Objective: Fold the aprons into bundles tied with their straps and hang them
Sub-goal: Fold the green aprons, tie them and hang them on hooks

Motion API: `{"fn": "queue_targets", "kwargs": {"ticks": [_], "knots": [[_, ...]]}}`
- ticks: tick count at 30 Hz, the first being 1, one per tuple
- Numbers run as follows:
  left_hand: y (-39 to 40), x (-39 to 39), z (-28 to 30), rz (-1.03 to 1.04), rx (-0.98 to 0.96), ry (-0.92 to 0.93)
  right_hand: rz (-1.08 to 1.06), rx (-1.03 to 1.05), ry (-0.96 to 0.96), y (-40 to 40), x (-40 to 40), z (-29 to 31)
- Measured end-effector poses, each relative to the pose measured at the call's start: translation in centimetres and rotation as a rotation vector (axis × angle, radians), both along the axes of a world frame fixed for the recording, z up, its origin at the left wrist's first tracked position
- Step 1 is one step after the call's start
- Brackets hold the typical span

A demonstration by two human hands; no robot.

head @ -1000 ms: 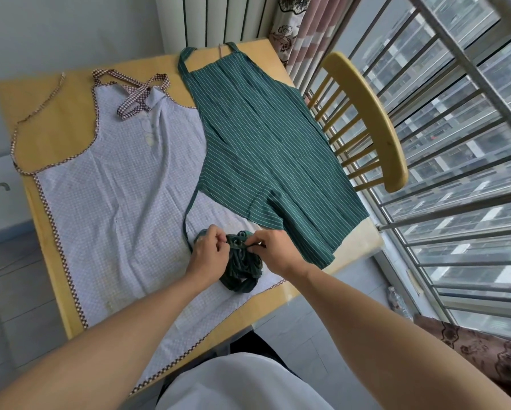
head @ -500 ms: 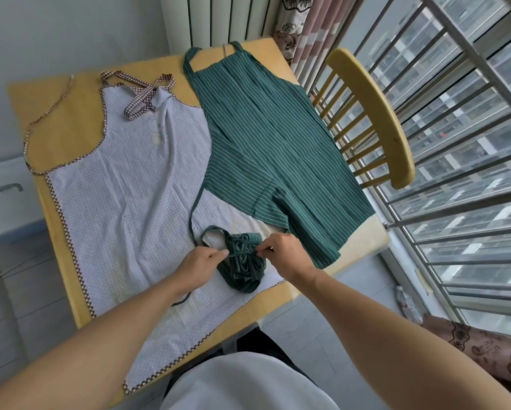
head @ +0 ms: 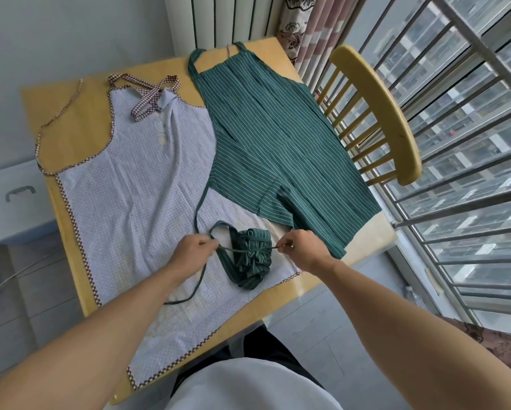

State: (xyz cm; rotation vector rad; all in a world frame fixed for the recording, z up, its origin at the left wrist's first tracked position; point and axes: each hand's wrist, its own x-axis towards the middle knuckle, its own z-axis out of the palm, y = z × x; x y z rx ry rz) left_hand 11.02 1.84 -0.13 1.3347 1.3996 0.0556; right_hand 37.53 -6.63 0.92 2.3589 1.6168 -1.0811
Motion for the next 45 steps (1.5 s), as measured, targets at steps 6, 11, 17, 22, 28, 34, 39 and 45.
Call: {"fn": "queue_targets", "kwargs": {"ticks": [6,11,17,22,28,34,39,45], "knots": [[0.8,4.0,3.2,0.2,-0.276,-0.481,-0.117,0.023,0.155,-1.3,-1.8,0.3],[-0.3,5.6,2.6,0.054,-0.224,-0.389,-0.172,0.181,0.192,-1.3,-3.3,1.6],[-1.0,6.5,1.4,-0.222,-0.012,-0.173,-0.095,0.339,0.156,-1.1,-4.0,2.2],[-1.8,6.4,1.8,-0.134,0.095,-0.119,0.101,0.429,0.103,-0.8,-4.1,2.0],[-2.2,5.3,1.2,-0.239,0.046,-0.146,0.245,0.426,0.129,0.5,-4.4,2.2],[-2.2,4.8,0.7,-0.195,0.071,-0.1,0.03,0.334,0.236,1.3,-5.1,1.9],[-2.5,4.4,0.6,0.014,0.041,-0.111,-0.106,0.21,0.25,1.0,-4.7,1.7],[-2.5,4.1,0.0,0.091,0.082,-0.043,-0.292,0.129,0.378,0.4,-6.4,1.4]]}}
